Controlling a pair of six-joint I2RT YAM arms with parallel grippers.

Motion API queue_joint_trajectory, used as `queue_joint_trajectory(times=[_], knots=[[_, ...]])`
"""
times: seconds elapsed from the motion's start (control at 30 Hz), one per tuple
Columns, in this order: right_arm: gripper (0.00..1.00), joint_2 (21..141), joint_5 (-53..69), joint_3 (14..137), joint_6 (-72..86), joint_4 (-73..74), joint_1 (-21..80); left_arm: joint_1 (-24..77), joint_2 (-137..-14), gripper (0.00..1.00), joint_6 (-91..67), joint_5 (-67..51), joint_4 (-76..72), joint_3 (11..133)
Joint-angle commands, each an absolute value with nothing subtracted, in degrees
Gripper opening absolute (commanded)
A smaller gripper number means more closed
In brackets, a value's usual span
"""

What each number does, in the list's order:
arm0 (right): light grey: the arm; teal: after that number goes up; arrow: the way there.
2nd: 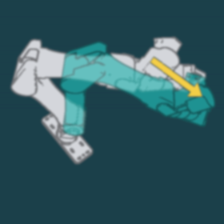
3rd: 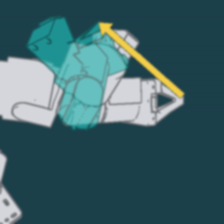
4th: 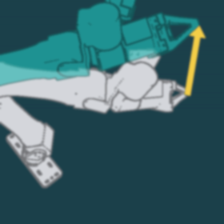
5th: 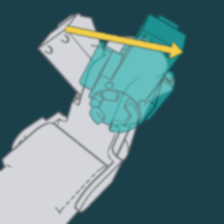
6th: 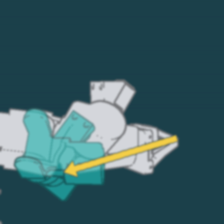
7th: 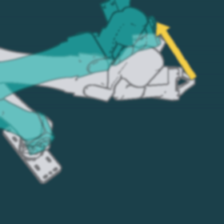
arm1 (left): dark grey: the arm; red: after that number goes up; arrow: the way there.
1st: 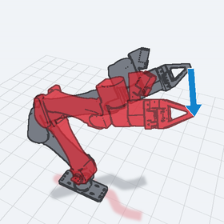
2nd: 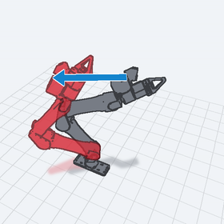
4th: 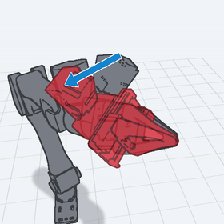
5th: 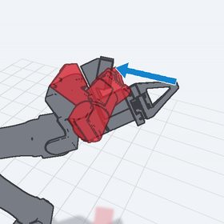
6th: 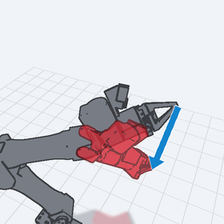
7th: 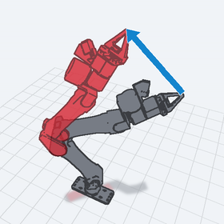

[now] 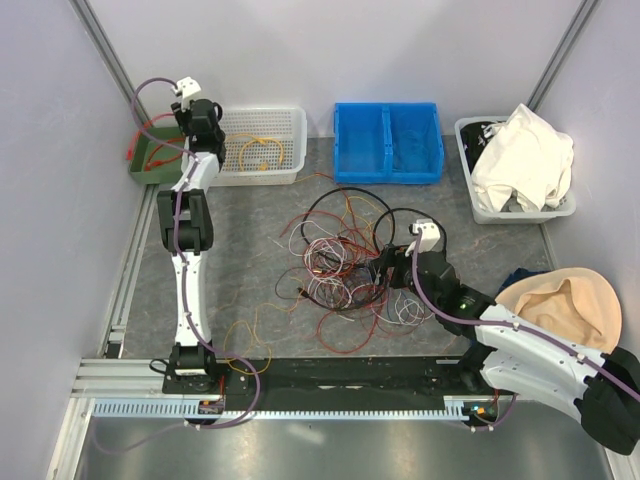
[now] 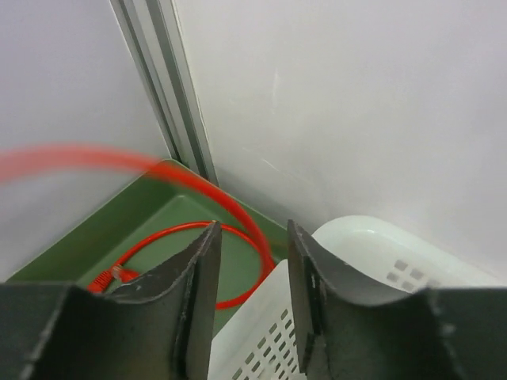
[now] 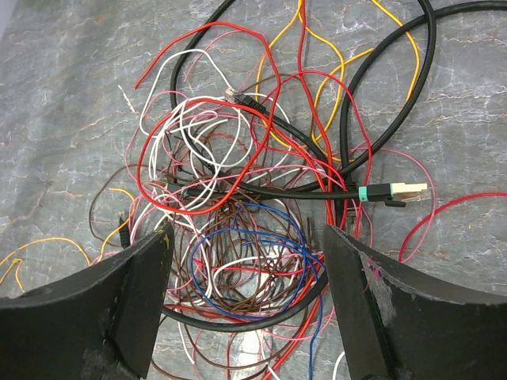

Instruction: Untangle the cables

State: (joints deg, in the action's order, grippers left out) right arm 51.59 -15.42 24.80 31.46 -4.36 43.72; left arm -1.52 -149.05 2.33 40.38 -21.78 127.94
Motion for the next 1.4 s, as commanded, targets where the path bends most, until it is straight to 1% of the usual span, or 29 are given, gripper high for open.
queue_joint_trajectory(times=[0.0,0.1,0.3,0.33,0.4,0.43,0.53,0.67,0.8,0.97,1.1,1.23,1.37], knots=[[0.82,50.3,-15.3,26.6,32.2,-6.5,43.6,-2.7,-146.9,0.47,-3.1,40.9,-15.2,131.5],[0.82,49.3,-15.6,26.5,32.4,-6.3,43.5,-4.0,-144.8,0.49,-10.9,38.0,-8.8,131.2],[0.82,48.9,-14.5,26.3,33.1,-6.2,43.6,-5.4,-139.2,0.66,-23.3,31.2,1.1,129.8],[0.82,48.8,-14.2,26.2,33.4,-6.2,43.5,-5.5,-138.0,0.71,-24.6,29.9,1.7,128.0],[0.82,47.8,-13.7,26.0,33.7,-6.1,43.6,-6.1,-134.1,0.77,-28.4,27.9,2.6,126.1],[0.82,47.3,-13.5,25.9,34.0,-5.9,43.6,-6.2,-133.2,0.93,-29.1,27.8,3.2,124.8],[0.81,44.6,-13.4,25.1,34.4,-5.3,43.6,-6.1,-129.6,1.00,-29.4,28.0,3.9,123.5],[0.81,40.5,-13.4,24.3,34.5,-3.6,43.6,-6.1,-127.8,1.00,-26.5,29.2,4.4,123.4],[0.82,39.2,-13.9,24.0,34.1,-3.3,43.6,-6.2,-126.2,1.00,-26.1,29.8,6.6,121.9],[0.82,40.1,-12.7,23.0,34.2,-5.2,43.6,-6.2,-123.6,1.00,-26.4,30.4,8.2,115.1],[0.82,39.4,-12.3,22.6,33.9,-5.8,43.6,-6.1,-119.8,1.00,-28.5,27.8,11.0,109.9],[0.82,37.2,-11.9,21.7,34.2,-6.2,43.6,-6.0,-116.3,1.00,-29.6,24.5,11.5,101.5],[0.82,34.2,-11.5,20.7,34.4,-5.1,43.6,-6.1,-114.2,1.00,-26.6,22.4,11.6,97.7]])
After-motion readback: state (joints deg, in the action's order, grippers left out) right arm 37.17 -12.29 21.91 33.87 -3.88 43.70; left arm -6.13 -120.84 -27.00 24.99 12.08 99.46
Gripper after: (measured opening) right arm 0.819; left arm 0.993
